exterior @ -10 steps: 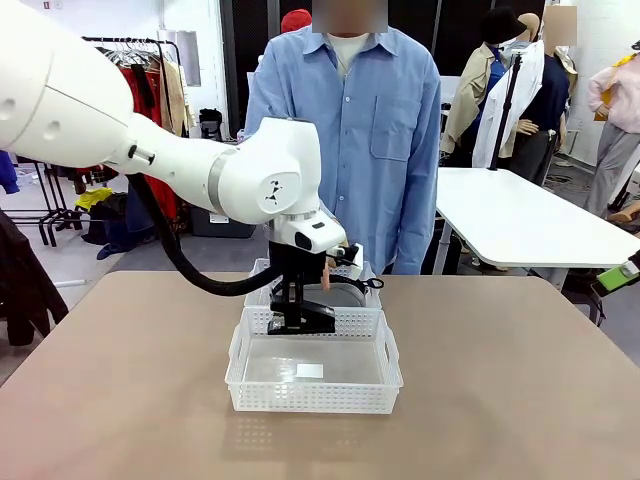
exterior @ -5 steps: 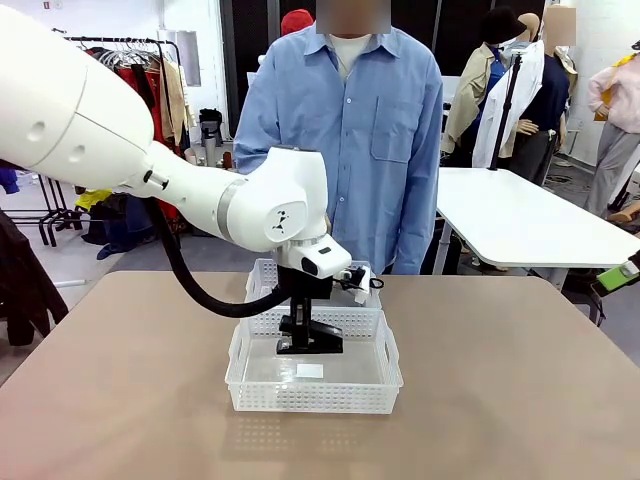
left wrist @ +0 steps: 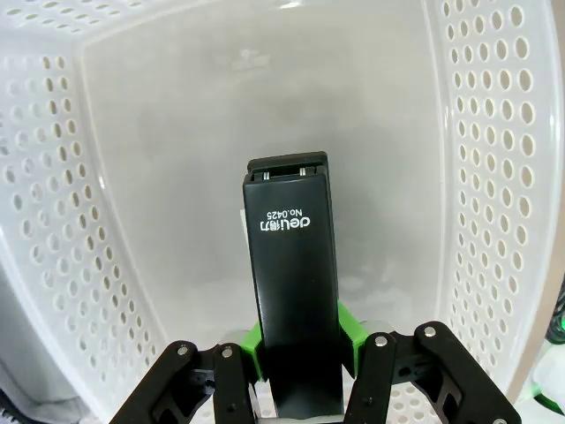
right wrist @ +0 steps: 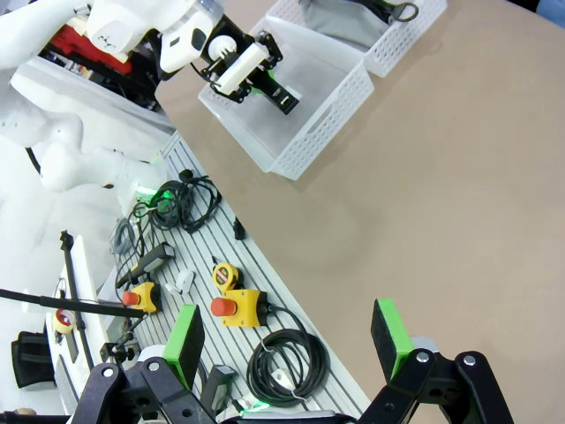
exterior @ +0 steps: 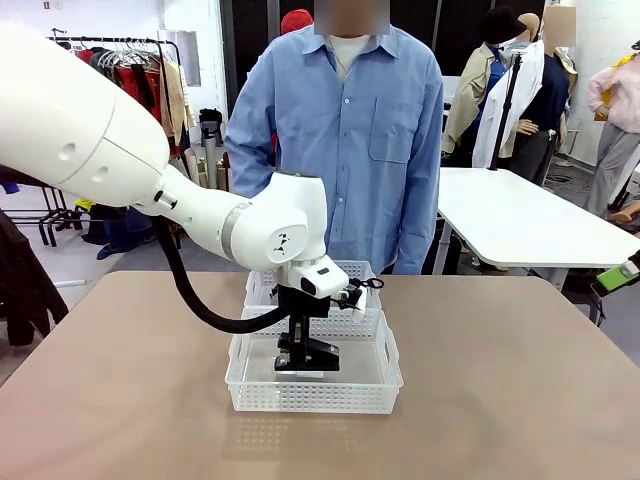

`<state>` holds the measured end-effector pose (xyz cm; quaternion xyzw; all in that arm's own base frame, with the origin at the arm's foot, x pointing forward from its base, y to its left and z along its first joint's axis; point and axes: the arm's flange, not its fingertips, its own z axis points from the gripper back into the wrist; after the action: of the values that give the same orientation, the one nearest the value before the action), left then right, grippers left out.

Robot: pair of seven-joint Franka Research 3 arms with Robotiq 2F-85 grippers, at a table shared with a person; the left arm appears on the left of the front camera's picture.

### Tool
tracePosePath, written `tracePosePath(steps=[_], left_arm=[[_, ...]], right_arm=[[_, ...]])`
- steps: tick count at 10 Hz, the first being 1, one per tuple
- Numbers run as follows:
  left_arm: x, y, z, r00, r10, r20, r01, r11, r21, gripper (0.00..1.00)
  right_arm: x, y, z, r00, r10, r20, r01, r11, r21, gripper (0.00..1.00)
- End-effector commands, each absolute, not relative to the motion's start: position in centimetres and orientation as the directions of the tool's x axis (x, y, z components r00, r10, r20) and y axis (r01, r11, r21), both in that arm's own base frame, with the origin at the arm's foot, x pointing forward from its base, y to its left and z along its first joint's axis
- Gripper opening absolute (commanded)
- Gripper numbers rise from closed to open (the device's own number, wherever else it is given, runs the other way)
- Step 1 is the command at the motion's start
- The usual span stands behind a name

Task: Distribute items into two baskets.
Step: Place the picked Stapler into the Organizing basket as instructed by the person.

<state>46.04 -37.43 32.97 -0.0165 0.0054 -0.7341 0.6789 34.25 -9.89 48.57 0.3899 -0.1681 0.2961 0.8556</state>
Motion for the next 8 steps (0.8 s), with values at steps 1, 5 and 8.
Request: tracePosePath(steps=[1, 5, 8], left_arm=[[46.11, -37.56, 33.2, -0.112, -0.994, 0.007, 0.993, -0.112, -0.036, 0.0], [46.18, -37.79, 33.07, -0.126, -0.992, -0.001, 0.991, -0.126, -0.048, 0.0], [46.06, -37.78, 33.14, -0.131, -0.991, -0.007, 0.99, -0.13, -0.048, 0.5]], right_arm=[[34.24, -9.87, 48.66, 0.763, 0.374, 0.527, -0.644, 0.514, 0.567, 1.0], [34.24, -9.87, 48.66, 0.763, 0.374, 0.527, -0.644, 0.514, 0.567, 1.0], [34.24, -9.87, 48.66, 0.763, 0.374, 0.527, -0.644, 0.514, 0.567, 1.0]])
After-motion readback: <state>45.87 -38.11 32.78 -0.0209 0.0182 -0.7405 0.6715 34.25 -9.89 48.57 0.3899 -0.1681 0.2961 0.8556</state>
